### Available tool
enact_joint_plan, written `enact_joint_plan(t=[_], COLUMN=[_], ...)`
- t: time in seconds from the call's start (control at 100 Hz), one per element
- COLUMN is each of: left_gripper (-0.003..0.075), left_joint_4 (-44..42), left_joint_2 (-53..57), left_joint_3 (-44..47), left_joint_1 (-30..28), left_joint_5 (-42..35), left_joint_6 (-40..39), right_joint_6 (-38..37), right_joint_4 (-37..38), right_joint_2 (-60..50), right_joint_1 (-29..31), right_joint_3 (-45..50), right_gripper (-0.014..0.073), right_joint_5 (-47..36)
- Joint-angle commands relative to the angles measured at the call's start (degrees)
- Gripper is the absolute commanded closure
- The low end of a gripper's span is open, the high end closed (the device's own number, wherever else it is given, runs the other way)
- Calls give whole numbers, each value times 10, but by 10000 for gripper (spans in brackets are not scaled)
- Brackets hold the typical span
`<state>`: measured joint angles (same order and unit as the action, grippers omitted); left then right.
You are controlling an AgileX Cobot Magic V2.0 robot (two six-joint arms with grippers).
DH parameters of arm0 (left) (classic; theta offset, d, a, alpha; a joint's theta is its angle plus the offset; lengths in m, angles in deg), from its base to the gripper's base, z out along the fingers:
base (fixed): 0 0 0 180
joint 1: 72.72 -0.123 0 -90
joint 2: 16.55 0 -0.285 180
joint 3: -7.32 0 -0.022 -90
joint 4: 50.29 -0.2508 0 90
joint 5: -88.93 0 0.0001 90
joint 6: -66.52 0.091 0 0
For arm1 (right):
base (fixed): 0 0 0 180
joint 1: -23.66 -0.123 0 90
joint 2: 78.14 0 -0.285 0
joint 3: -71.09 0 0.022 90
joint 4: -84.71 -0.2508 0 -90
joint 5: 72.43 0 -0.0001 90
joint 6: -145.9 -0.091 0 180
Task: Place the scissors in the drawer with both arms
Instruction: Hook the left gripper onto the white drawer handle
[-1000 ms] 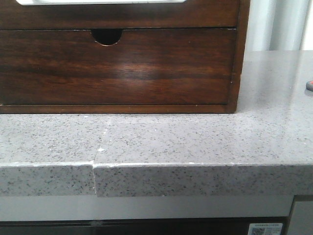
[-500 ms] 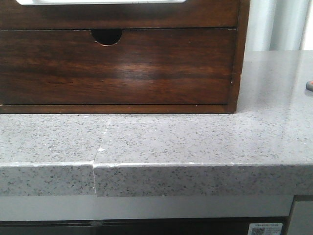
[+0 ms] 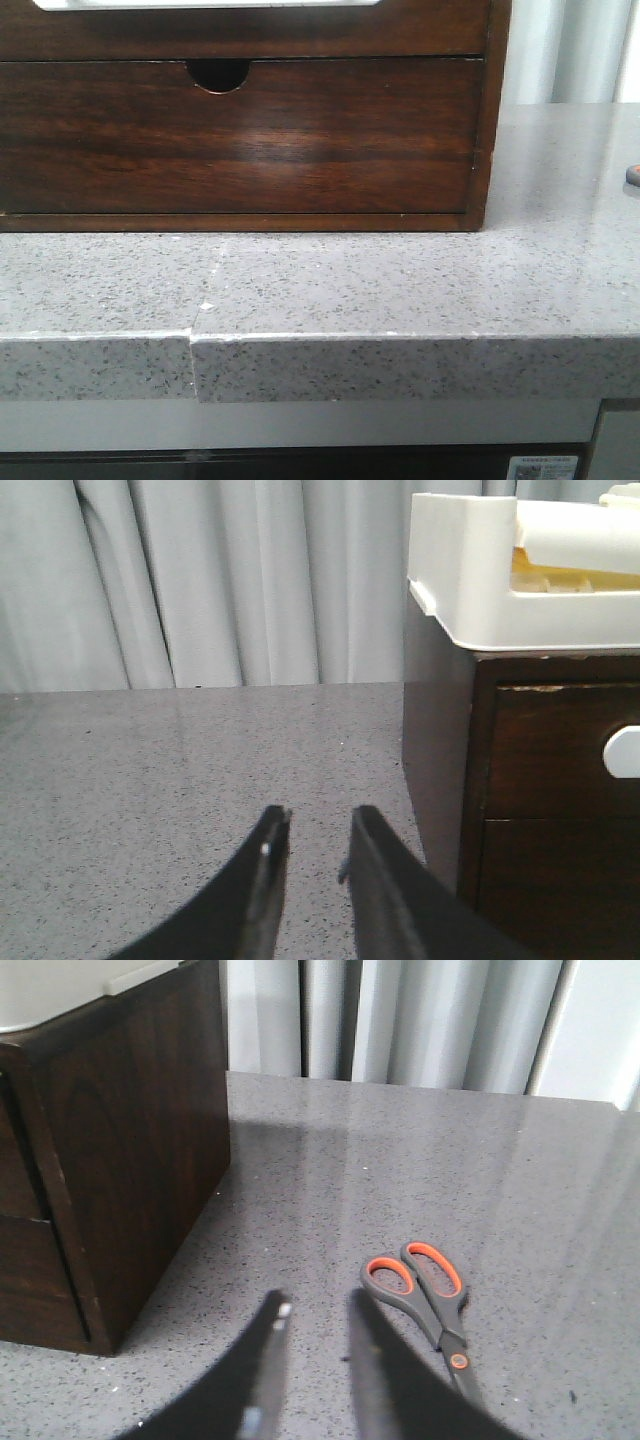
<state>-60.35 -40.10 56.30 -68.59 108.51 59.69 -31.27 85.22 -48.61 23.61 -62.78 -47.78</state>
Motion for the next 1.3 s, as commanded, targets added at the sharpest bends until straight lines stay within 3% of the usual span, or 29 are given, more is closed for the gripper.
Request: enact_joint_plan(t=[0.0,0.07,0.15,0.58,0.68,0.88,1.13,1.29], left_gripper=[335,260,261,337,354,355,352,352], left_joint_4=[-15,-12,-8,2,110,409,559,722], left_joint_2=[-11,-11,-11,-11,-11,-30,-116,-177], left_joint_3=[-21,-21,-21,-21,-21,-20,-20,-20], left_joint_1=[4,4,4,4,4,4,4,25], left_joint_5=[-38,-38,-38,-60,-74,-62,3,12], left_joint_6=[-2,-2,-2,-3,-3,-3,5,148], right_joint_6=[1,1,1,1,1,1,1,1], right_joint_4=[20,20,20,20,20,20,18,17], right_joint_2=[9,9,9,9,9,9,9,9], right_joint_1=[-1,-1,-1,-1,-1,-1,-1,-1], right_joint_3=[-20,-20,-20,-20,-20,-20,-20,-20], right_gripper=[192,46,-48,-59,-59,-59,-59,-59], right_joint_5=[-48,-49,-47,-47,-47,-48,-48,-48])
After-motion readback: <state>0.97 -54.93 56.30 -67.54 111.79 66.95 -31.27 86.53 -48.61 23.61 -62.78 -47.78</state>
